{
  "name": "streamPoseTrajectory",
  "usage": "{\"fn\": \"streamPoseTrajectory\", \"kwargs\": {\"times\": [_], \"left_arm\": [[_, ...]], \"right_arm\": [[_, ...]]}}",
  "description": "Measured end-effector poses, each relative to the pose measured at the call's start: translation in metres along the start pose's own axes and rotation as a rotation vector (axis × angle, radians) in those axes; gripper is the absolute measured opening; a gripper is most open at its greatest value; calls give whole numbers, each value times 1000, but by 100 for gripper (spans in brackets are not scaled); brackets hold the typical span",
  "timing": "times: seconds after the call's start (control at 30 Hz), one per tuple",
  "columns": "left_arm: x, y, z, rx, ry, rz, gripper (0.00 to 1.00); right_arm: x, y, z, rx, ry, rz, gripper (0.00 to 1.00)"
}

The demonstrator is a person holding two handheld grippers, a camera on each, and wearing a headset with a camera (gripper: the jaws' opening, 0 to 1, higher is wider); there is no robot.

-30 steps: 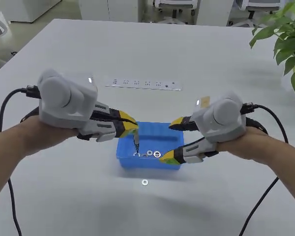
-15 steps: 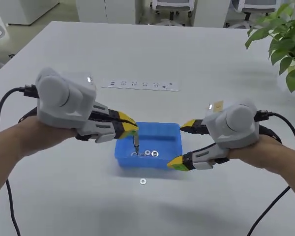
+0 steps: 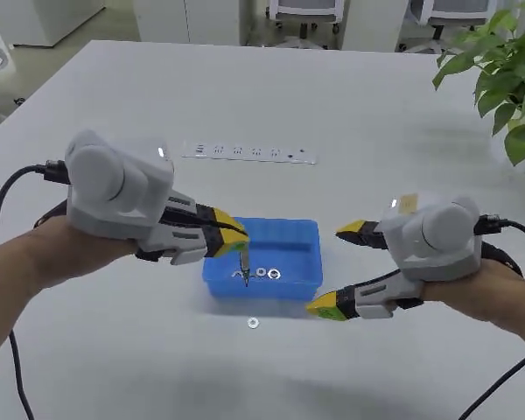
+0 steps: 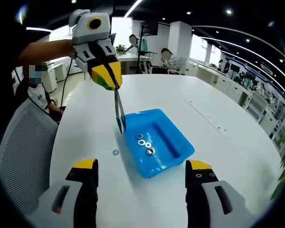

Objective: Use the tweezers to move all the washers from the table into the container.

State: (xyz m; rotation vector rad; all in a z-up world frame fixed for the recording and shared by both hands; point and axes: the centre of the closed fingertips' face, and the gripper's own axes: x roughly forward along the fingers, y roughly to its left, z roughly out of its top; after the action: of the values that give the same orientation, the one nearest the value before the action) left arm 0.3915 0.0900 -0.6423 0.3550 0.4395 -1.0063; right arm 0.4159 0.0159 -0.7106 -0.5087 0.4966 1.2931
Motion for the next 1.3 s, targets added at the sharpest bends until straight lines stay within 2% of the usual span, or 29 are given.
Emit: {"fn": "streamPoseTrajectory", "kwargs": {"times": [0.43,0.97,1.3], "left_arm": [[8,-14,-6,5,10,-33,5],[20,-26,-17,0,30,-61,5],[25,-32,-26,1,49,-79,5]], "right_arm": [[-9,5,-8,30,-17,-12,85],[-6,15,-9,53,-38,6,100],[-3,22,-15,65,-18,22,100]]}}
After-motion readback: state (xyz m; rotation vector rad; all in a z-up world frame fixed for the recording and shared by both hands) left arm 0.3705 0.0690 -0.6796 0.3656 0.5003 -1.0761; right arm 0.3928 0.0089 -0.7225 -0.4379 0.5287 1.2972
